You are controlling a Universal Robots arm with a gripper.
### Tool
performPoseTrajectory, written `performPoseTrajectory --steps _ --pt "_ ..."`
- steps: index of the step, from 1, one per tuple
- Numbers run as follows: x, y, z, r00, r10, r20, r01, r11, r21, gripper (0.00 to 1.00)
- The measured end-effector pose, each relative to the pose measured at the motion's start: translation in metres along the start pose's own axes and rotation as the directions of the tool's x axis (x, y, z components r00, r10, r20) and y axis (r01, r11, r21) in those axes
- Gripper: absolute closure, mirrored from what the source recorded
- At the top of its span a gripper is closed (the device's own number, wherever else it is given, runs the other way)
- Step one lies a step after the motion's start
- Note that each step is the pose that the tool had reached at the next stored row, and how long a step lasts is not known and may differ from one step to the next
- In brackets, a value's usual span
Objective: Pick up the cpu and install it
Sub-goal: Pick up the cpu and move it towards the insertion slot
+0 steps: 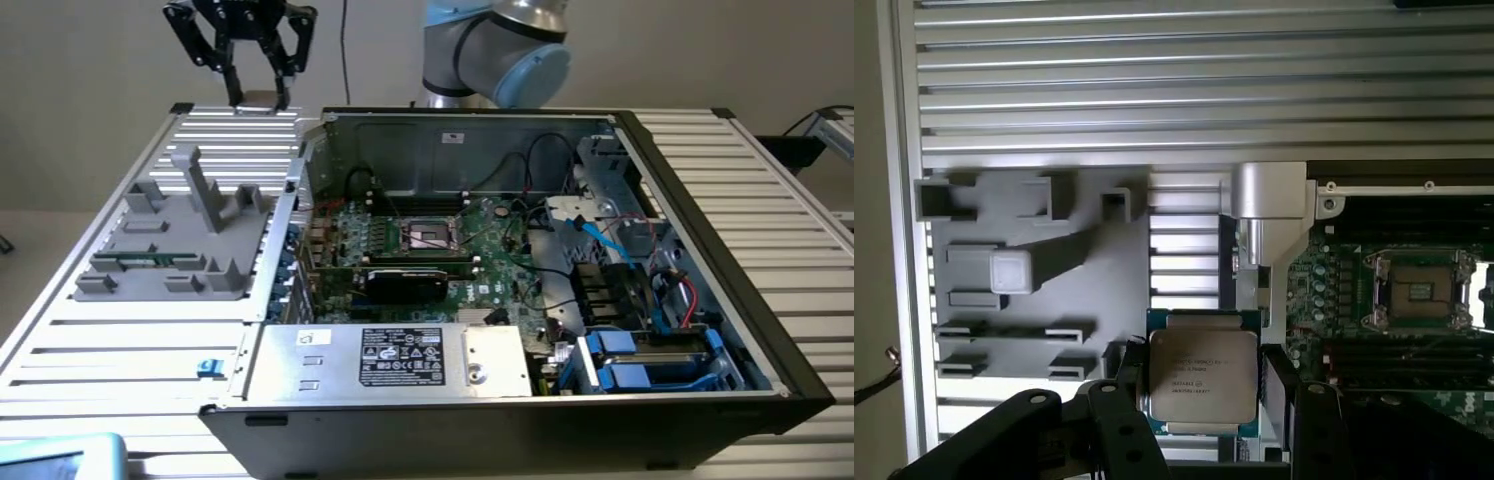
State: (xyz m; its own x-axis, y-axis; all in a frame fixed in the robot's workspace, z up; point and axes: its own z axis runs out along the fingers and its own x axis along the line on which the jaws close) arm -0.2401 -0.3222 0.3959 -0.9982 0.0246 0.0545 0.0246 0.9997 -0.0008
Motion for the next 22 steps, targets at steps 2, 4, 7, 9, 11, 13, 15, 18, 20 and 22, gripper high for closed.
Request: performPoseTrajectory --steps 2,4,7,9,11,13,15,18,20,22 --pt "-0.009 0.0001 -0.0005 1.0000 0.000 0.0000 0.000 1.0000 0.0000 0.45" --pt "-0.017 0.0002 -0.0010 1.0000 0.000 -0.0001 0.000 1.0000 0.0000 0.45" --pt "-0.030 0.0000 -0.0017 1.0000 0.000 -0.0001 0.000 1.0000 0.0000 0.45" --pt "-0.039 -0.0004 -0.0022 1.0000 0.000 -0.0001 0.000 1.0000 0.0001 0.45" --pt "-0.048 -0.0006 -0.0026 1.0000 0.000 0.0000 0.000 1.0000 0.0000 0.45" --pt "-0.056 -0.0009 -0.0031 1.0000 0.000 0.0000 0.000 1.0000 0.0000 0.45" --pt "-0.063 -0.0011 -0.0034 1.0000 0.000 -0.0001 0.000 1.0000 0.0001 0.45" --pt "-0.071 -0.0014 -0.0039 1.0000 0.000 0.0000 0.000 1.0000 0.0000 0.45" --pt "-0.077 -0.0016 -0.0042 1.0000 0.000 0.0000 0.000 1.0000 0.0000 0.45" --pt "-0.084 -0.0021 -0.0046 1.0000 0.000 -0.0001 0.000 1.0000 0.0000 0.45"
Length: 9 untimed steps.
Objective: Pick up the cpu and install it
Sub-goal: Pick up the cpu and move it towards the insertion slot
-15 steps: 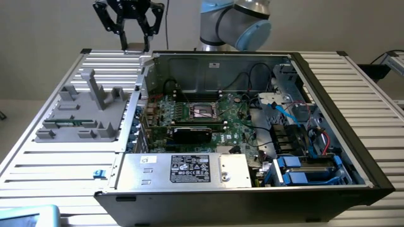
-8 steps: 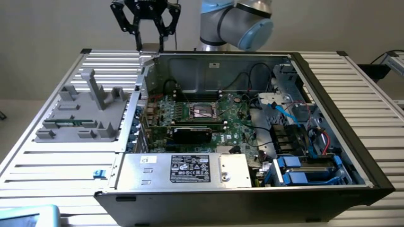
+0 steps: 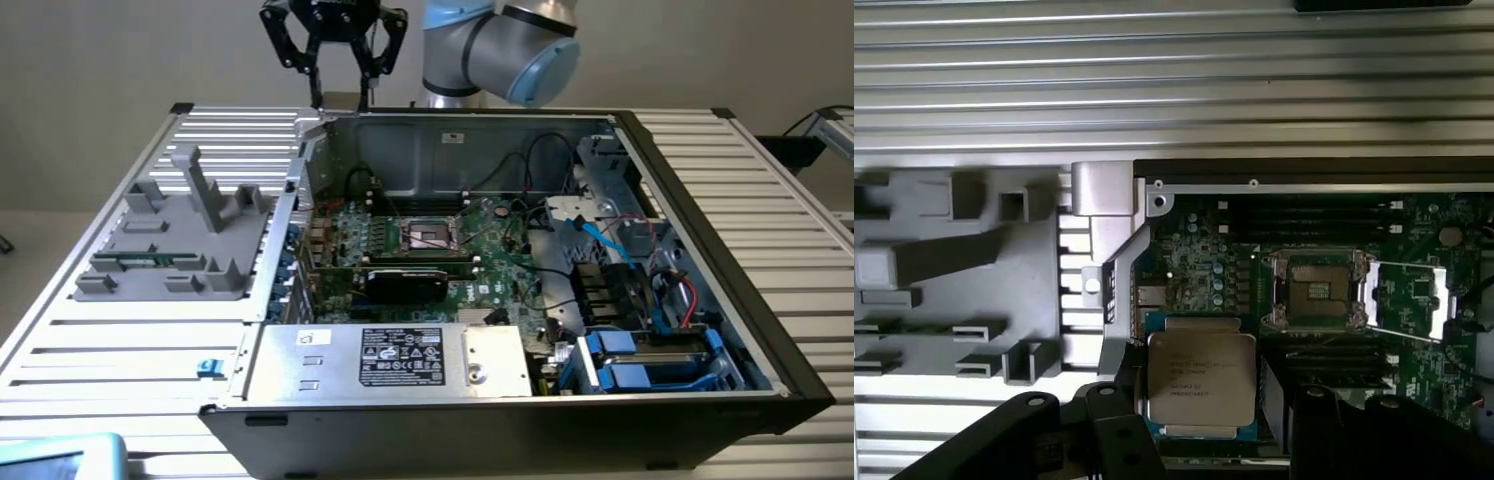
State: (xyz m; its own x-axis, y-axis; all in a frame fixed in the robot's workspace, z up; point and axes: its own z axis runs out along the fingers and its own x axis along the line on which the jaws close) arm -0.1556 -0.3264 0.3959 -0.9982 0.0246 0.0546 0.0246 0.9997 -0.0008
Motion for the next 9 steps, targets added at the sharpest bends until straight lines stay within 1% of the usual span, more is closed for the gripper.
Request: performPoseTrajectory --steps 3,9 --pt "-0.010 -0.0005 -0.0006 1.0000 0.000 0.0000 0.000 1.0000 0.0001 0.45" --pt "-0.024 -0.0006 -0.0013 1.0000 0.000 0.0000 0.000 1.0000 0.0001 0.45"
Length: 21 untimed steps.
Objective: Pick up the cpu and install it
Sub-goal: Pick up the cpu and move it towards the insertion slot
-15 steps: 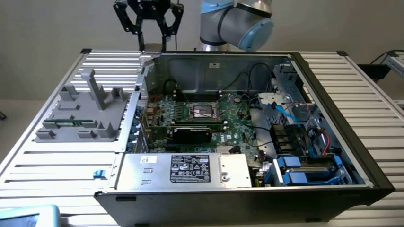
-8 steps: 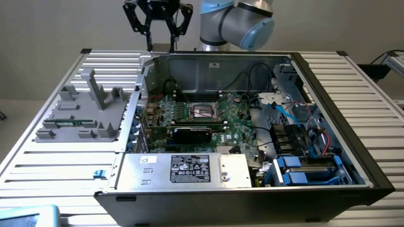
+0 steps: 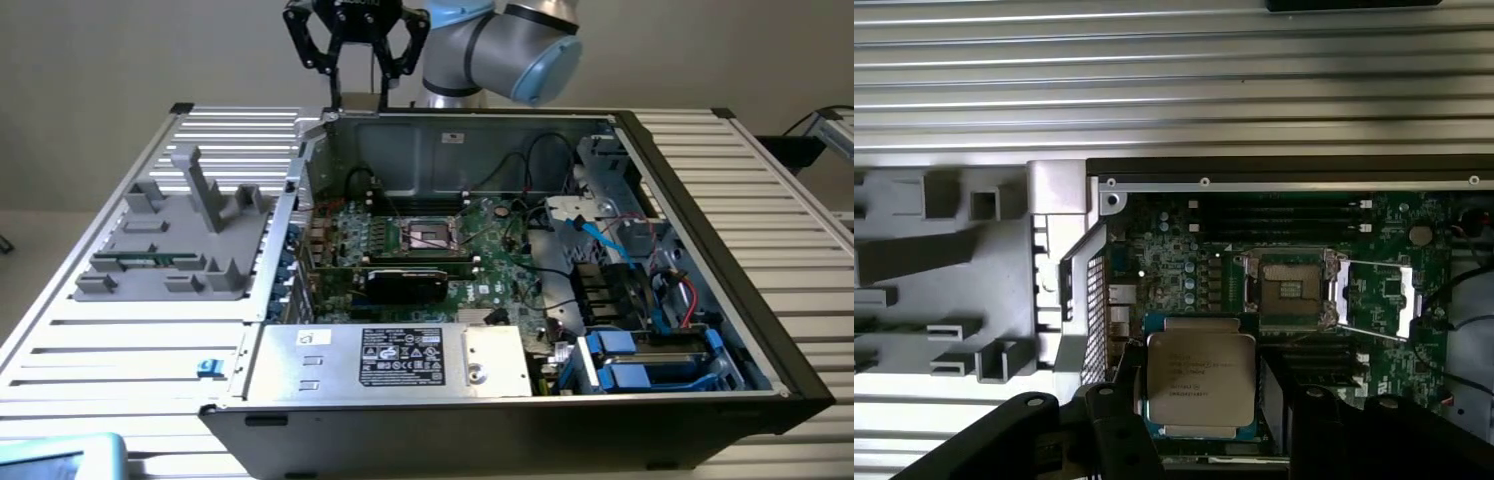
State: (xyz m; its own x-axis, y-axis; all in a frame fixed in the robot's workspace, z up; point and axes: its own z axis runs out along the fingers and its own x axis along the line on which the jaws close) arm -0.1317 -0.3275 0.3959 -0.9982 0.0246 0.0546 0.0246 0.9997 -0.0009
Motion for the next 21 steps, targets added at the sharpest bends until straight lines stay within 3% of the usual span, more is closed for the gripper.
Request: performPoseTrajectory --steps 7,21 --pt "-0.013 0.0000 -0.0003 1.0000 0.000 0.0010 0.000 1.0000 -0.0001 0.45" --pt "-0.023 0.0002 0.0073 0.9998 0.000 0.0200 0.000 1.0000 -0.0004 0.45"
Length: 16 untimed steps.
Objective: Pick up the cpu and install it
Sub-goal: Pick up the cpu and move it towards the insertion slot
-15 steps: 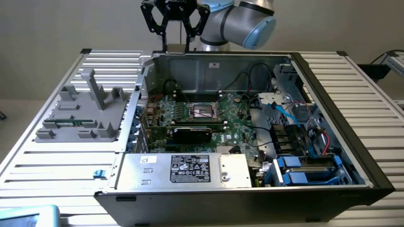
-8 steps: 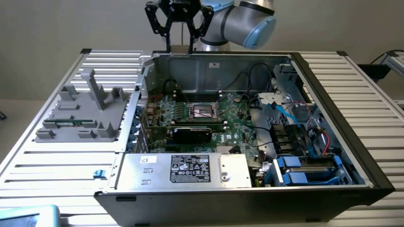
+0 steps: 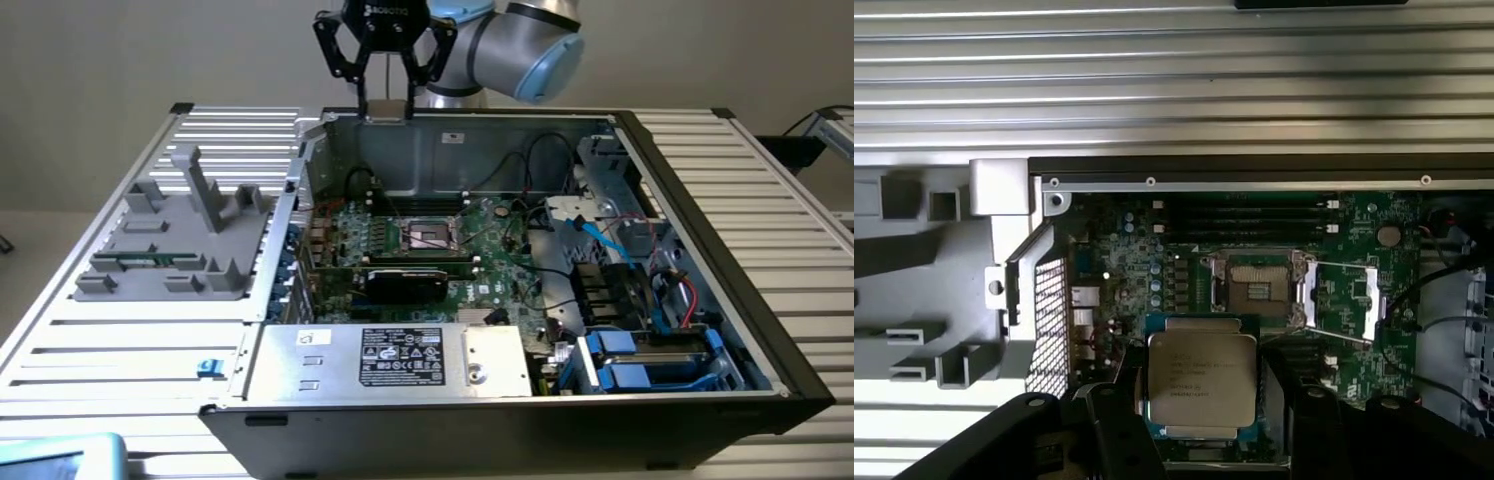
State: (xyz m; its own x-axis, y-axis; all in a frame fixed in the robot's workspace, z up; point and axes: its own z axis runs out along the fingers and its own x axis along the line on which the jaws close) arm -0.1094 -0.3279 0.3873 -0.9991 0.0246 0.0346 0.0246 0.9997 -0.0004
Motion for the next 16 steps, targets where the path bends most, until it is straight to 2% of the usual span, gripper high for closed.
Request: performPoseTrajectory --steps 16 --pt "-0.021 0.0005 0.0136 1.0000 0.000 0.0058 0.000 1.0000 -0.0002 0.45"
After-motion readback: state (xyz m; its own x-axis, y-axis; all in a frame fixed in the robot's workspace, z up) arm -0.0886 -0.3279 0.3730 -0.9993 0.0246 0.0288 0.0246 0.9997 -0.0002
